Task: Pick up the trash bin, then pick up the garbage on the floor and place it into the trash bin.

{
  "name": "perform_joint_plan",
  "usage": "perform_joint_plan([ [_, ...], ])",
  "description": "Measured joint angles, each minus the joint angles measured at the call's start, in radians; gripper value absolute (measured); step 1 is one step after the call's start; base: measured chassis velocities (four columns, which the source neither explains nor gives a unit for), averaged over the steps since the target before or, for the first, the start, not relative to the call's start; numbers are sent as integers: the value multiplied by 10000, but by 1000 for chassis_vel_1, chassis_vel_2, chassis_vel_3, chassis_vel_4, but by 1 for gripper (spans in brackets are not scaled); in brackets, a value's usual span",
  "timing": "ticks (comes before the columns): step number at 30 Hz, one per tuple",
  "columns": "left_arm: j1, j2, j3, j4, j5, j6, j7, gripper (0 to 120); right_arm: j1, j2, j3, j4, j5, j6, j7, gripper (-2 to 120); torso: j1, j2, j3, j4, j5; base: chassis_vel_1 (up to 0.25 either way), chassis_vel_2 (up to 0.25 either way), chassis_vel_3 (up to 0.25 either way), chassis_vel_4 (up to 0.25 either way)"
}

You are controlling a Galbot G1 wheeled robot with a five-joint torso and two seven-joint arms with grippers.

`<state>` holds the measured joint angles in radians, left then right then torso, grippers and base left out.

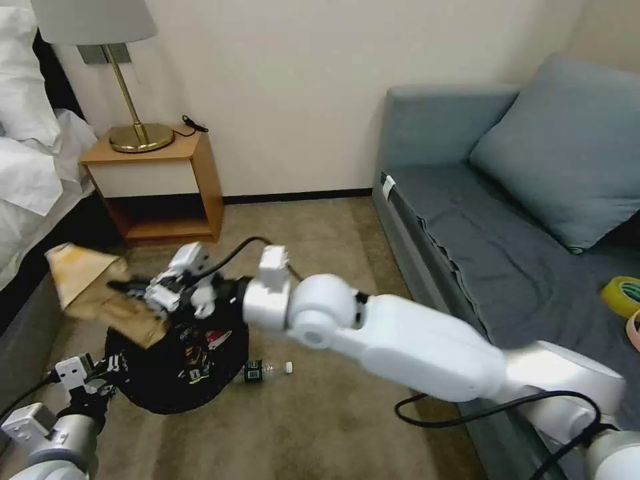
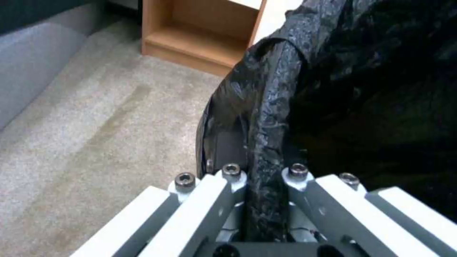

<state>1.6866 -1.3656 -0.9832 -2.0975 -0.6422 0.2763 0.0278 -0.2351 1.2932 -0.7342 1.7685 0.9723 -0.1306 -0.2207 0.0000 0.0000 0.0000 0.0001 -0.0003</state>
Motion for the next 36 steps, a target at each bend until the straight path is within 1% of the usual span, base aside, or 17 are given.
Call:
perform_joint_plan([
  [7, -15, 36, -30, -101, -114, 71, -46, 1, -416, 36, -213, -691, -696, 210, -353, 0, 0, 0, 0, -2, 2, 0, 0, 0, 0],
  [10, -23, -3, -9, -108, -118, 86, -46, 1, -616, -1, -245, -1062, -1210, 319, -482, 0, 0, 0, 0, -2, 2, 0, 0, 0, 0],
  [13, -32, -41, 12, -91, -110, 88, -47, 1, -671, -2, -266, -1257, -1417, 358, -515, 0, 0, 0, 0, -2, 3, 0, 0, 0, 0],
  [15, -34, -80, 32, -66, -100, 93, -47, 1, -703, 3, -318, -1462, -1655, 401, -547, 5, 0, 0, 0, -3, 3, 0, 0, 0, 0],
  [16, -34, -80, 32, -66, -100, 93, -47, 1, -703, 3, -318, -1462, -1655, 401, -547, 5, 0, 0, 0, -3, 3, 0, 0, 0, 0],
  [18, -34, -107, 31, -21, -78, 93, -47, 1, -716, 29, -390, -1672, -1922, 448, -569, 14, 0, 0, 1, -2, 3, 0, 0, 0, 0],
  [19, -24, -129, 23, 0, -71, 93, -47, 1, -738, 55, -419, -1827, -2104, 485, -570, 20, 0, 0, 0, -2, 2, 0, 0, 0, 0],
  [20, -8, -148, 13, 14, -69, 93, -47, 1, -765, 79, -438, -1943, -2230, 508, -580, 24, 0, 0, 1, -2, 2, 0, 0, 0, 0],
  [21, -8, -148, 13, 14, -69, 93, -47, 1, -765, 79, -438, -1943, -2230, 508, -580, 24, 0, 0, 1, -2, 2, 0, 0, 0, 0],
  [24, 51, -184, -25, 21, -66, 93, -46, 1, -857, 134, -447, -2227, -2470, 556, -588, 37, 0, 0, 0, 0, 3, 0, 0, 0, 0],
  [25, 60, -188, -35, 23, -66, 94, -46, 1, -878, 136, -446, -2275, -2514, 567, -589, 39, 0, 0, 0, 0, 3, 0, 0, 0, 0],
  [26, 83, -198, -59, 28, -68, 94, -44, 1, -923, 129, -438, -2335, -2601, 593, -592, 44, 0, 0, 0, -1, 3, 0, 0, 0, 0],
  [30, 98, -218, -115, 90, -71, 94, -46, 1, -1064, 9, -258, -2350, -2768, 613, -563, 49, 0, 0, 0, 0, 3, 0, 0, 0, 0],
  [32, 91, -221, -139, 123, -71, 93, -50, 1, -1129, -67, -127, -2315, -2861, 624, -518, 50, 0, 0, 1, 0, 3, 0, 0, 0, 0],
  [34, 67, -222, -198, 183, -67, 93, -53, 1, -1280, -303, 257, -2061, -3100, 673, -290, 57, 0, 0, 0, 0, 3, 0, 0, 0, 0],
  [35, 47, -216, -242, 217, -65, 91, -53, 1, -1400, -472, 517, -1886, -3425, 788, -10, 62, 0, 0, 0, 1, 4, 0, 0, 0, 0],
  [36, 23, -198, -288, 259, -65, 88, -53, 1, -1559, -656, 818, -1709, -3816, 1104, 373, 67, 0, 0, 1, 0, 4, 0, 0, 0, 0],
])
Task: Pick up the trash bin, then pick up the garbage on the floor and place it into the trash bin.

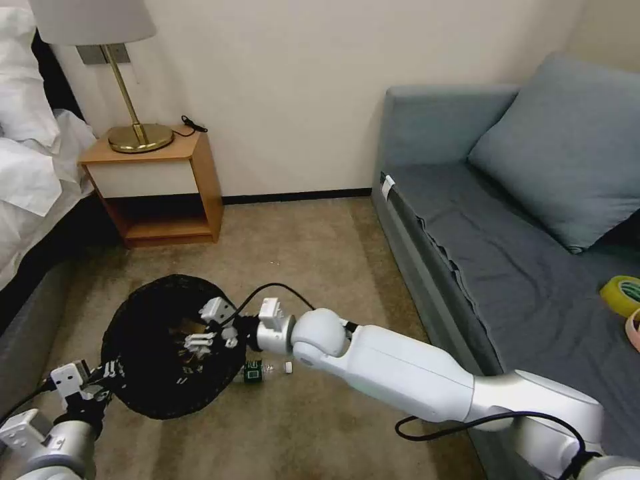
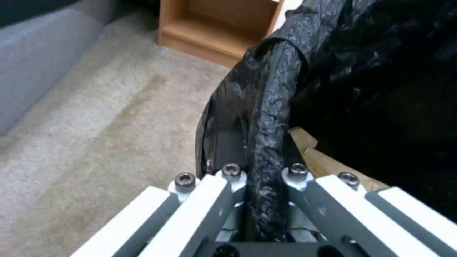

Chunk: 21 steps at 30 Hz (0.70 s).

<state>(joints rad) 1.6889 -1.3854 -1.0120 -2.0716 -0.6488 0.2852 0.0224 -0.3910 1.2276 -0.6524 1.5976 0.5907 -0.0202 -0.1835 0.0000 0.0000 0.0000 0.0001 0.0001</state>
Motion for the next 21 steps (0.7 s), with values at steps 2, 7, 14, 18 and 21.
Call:
perform_joint_plan([
  [2, -28, 22, -24, 39, -2, 0, -1, 1, -129, -156, 245, 175, -235, 220, 326, 71, 0, 0, 0, 2, 2, 0, 0, 0, 0],
  [7, -262, 245, -101, 300, -5, -5, -2, 1, -780, -1570, 1709, 1622, -983, 354, 2198, 90, 0, 0, 1, -3, 4, 0, 0, 0, 0],
  [14, -610, 357, -55, 592, 134, -6, -41, 1, -2414, -3264, 4070, 3771, -1423, -942, 3390, 100, 0, 0, 0, -2, 3, 0, 0, 0, 0],
  [18, -697, 349, -12, 722, 185, -6, -41, 1, -3599, -3611, 5097, 4533, -1446, -1274, 3566, 100, 0, 0, -1, -2, 1, 0, 0, 0, 0],
  [21, -740, 349, 17, 819, 221, -6, -41, 1, -4452, -3690, 5624, 4852, -1457, -1348, 3567, 100, 0, 1, -1, -2, 3, 0, 0, 0, 0],
])
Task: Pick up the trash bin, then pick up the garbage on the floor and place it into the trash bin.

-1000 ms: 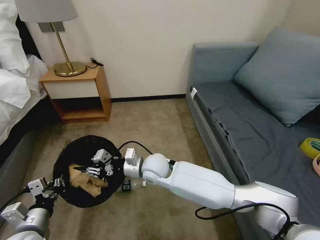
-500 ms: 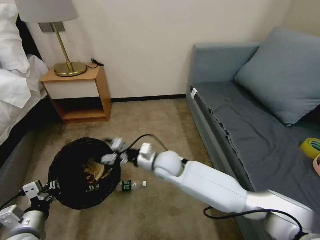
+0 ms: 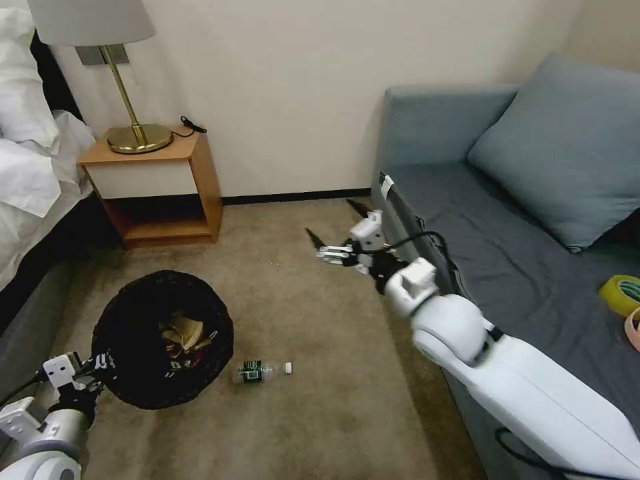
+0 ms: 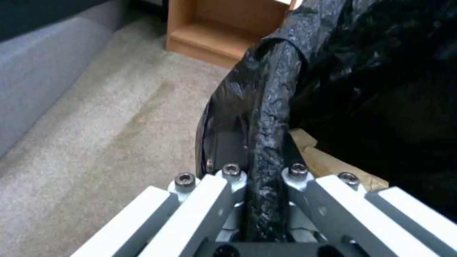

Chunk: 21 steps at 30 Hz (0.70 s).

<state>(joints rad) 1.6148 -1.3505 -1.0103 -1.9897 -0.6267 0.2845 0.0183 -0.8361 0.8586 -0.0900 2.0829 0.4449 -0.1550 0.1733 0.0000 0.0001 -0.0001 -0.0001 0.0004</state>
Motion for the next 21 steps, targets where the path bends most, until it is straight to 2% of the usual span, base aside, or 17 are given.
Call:
perform_joint_plan([
  [5, -58, 0, 8, 76, 19, -5, 0, 1, -729, 21, 445, 258, -35, -63, -33, 100, 0, -1, 0, 0, -2, 0, 0, 0, 0],
  [21, 80, -154, -126, -48, -3, -57, 26, 1, -1523, 127, 876, 538, -118, -59, -222, 100, 0, -1, 0, 2, -4, 0, 0, 0, 0],
])
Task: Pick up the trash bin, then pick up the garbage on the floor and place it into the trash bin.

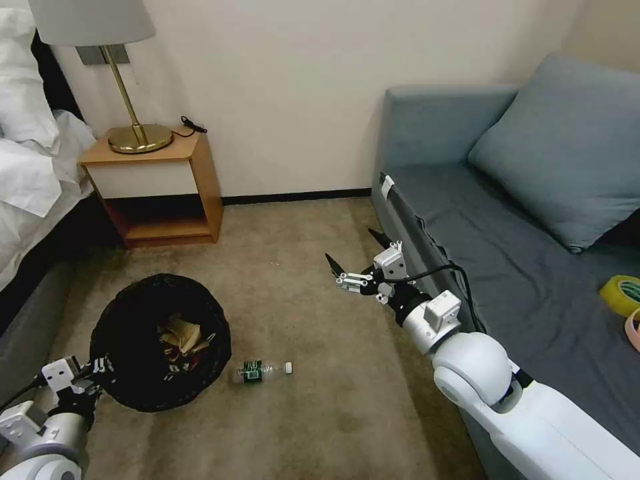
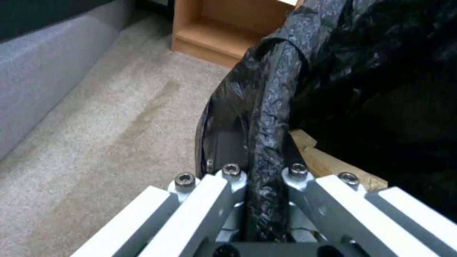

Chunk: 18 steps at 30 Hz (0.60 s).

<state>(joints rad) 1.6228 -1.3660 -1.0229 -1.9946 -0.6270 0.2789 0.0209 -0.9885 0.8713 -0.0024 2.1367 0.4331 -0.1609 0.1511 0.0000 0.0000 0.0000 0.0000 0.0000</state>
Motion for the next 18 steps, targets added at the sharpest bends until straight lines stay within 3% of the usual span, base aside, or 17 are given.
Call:
perform_joint_plan([
  [18, -17, -20, 22, -156, -7, -1, -6, 1, -398, -91, 499, 112, -3, 208, -356, 100, 0, 0, 0, -1, 0, 0, 0, 0, 0],
])
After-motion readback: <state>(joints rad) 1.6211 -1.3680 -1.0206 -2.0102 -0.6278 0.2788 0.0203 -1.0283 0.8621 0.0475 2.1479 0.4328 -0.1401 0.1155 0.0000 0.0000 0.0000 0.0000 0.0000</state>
